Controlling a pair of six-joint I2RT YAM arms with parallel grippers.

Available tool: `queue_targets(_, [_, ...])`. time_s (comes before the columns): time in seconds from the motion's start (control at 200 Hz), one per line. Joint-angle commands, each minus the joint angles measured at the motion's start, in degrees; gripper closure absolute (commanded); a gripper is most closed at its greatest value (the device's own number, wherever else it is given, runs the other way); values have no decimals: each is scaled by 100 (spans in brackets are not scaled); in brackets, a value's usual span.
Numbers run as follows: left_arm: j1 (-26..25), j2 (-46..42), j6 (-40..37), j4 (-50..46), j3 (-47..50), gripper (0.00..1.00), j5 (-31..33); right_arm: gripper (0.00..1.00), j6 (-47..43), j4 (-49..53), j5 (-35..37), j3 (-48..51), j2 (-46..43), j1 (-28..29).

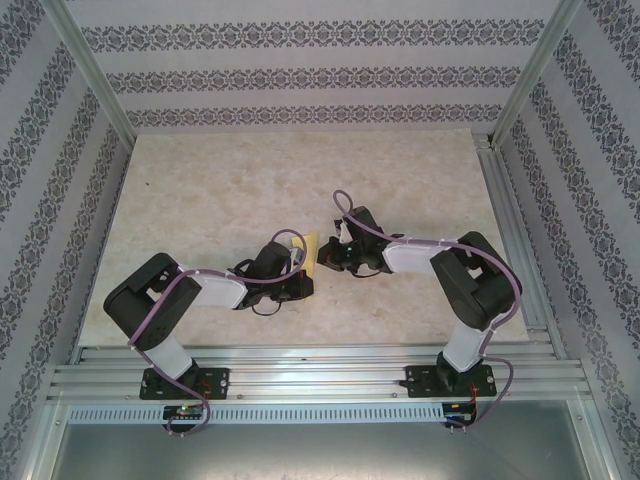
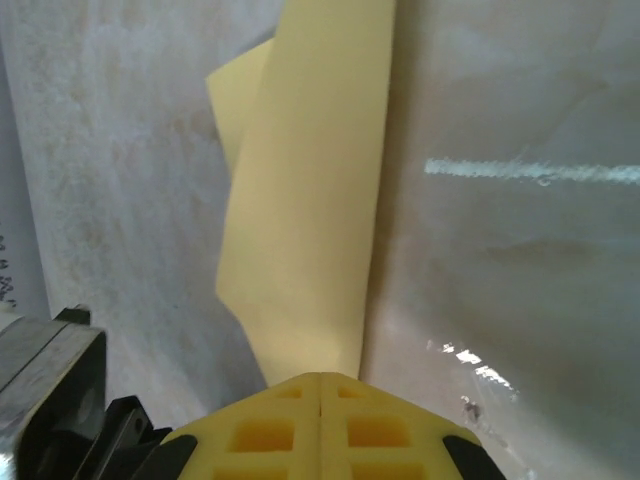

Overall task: Fold a paper plane with a square sheet of paper (fold left side to right side)
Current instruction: Fold the wing for the fifth time at the center of the table.

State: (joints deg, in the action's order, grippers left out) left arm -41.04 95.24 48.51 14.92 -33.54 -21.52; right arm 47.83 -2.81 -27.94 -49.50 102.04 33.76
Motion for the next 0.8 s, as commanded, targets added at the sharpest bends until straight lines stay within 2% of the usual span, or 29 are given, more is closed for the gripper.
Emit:
queue_targets(0.0, [-105,4,-105,-613,138,100,113,98,209,-510,-110,-169,208,108])
queue_targets(0.47, [-106,38,-147,-597,111,100,80,98,314,-498,-216,-869,1141,233])
queue_targets(0.794, [-115,-260,-200,-785,141,98,12,99,-48,608,76,-1395,1676,134])
